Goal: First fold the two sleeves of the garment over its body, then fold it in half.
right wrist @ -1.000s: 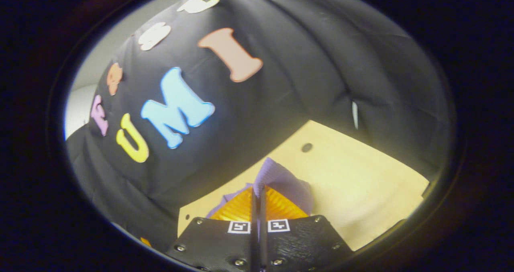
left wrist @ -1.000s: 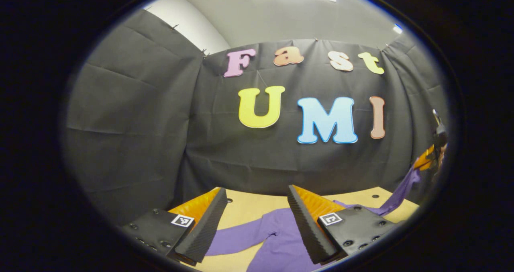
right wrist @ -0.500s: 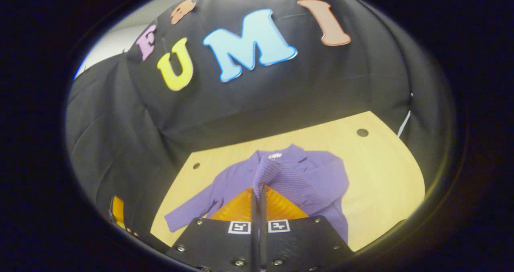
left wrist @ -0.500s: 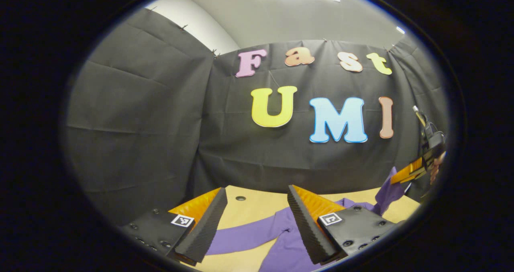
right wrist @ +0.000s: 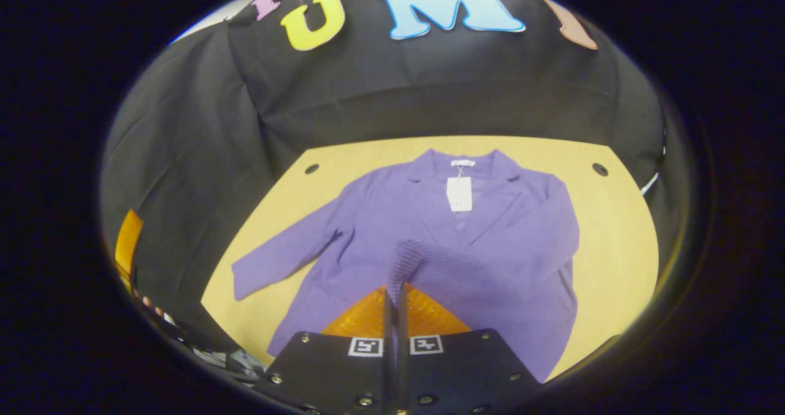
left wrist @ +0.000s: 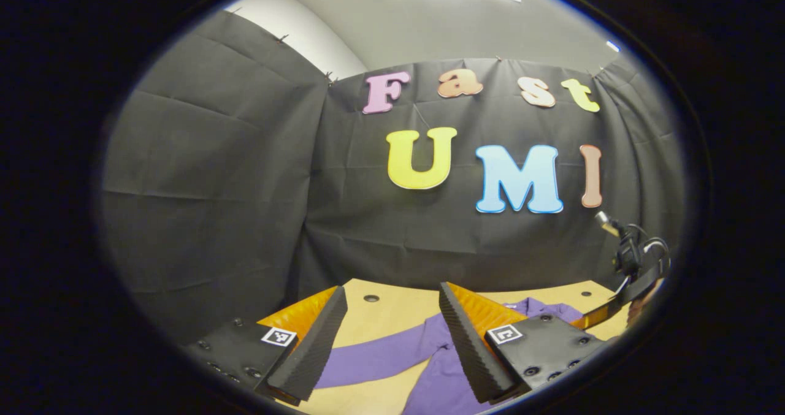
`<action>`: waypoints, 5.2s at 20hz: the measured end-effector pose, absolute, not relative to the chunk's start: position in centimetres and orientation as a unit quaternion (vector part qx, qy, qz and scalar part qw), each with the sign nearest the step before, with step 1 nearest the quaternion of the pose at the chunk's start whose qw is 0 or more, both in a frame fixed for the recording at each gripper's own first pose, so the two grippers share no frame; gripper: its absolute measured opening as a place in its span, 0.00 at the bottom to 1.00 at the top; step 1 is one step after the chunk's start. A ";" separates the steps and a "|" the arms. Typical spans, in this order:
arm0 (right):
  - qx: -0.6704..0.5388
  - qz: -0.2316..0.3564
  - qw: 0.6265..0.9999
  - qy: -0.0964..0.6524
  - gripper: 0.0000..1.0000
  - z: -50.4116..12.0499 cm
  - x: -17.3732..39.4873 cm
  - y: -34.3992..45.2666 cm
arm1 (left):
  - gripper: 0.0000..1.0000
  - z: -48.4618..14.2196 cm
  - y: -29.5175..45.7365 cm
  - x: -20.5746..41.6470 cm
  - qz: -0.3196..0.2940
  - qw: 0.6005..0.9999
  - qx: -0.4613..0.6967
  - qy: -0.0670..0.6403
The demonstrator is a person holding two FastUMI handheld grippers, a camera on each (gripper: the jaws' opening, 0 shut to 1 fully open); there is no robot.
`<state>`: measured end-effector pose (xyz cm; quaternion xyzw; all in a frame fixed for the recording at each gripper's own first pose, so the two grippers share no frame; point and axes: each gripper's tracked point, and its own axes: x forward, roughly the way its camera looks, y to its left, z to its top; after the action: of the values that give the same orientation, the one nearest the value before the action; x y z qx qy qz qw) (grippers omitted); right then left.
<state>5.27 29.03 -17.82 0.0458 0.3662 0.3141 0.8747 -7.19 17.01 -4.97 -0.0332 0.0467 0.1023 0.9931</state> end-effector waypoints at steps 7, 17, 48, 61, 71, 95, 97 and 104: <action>0.014 0.316 0.860 0.401 0.02 -21.5 3.4 31.2 | 0.97 -6.2 18.3 -7.2 0.111 0.991 -0.038 0.058; 0.025 0.322 0.863 0.389 0.75 -20.6 2.7 31.8 | 0.96 -7.5 18.3 -6.6 0.127 0.989 -0.022 0.076; 0.011 0.125 0.988 0.084 0.87 -3.4 3.7 15.2 | 0.98 -33.2 34.0 -6.3 0.392 0.840 -0.121 0.355; 0.026 0.117 0.986 0.115 0.88 -4.2 3.7 14.6 | 0.94 -38.8 33.7 -6.6 0.381 0.802 -0.153 0.434; 0.037 0.138 0.982 0.124 0.88 -4.6 4.0 15.5 | 0.16 -38.6 31.9 -4.0 0.358 0.821 -0.128 0.425; 0.043 0.106 0.986 0.125 0.88 -4.8 2.3 11.7 | 0.07 -19.8 10.4 9.5 0.059 0.939 -0.235 0.243; 0.046 0.095 0.986 0.127 0.88 -5.2 2.1 10.9 | 0.06 -18.6 7.5 10.4 0.022 0.948 -0.210 0.239; 0.062 0.056 0.985 0.148 0.88 -7.5 1.4 7.8 | 0.06 -17.3 -5.1 10.5 -0.111 0.954 -0.124 0.250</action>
<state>1.36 7.76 -7.46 0.0624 0.1476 0.0560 0.9855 10.52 -5.13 -17.26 -0.1241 0.2499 -0.1113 0.9538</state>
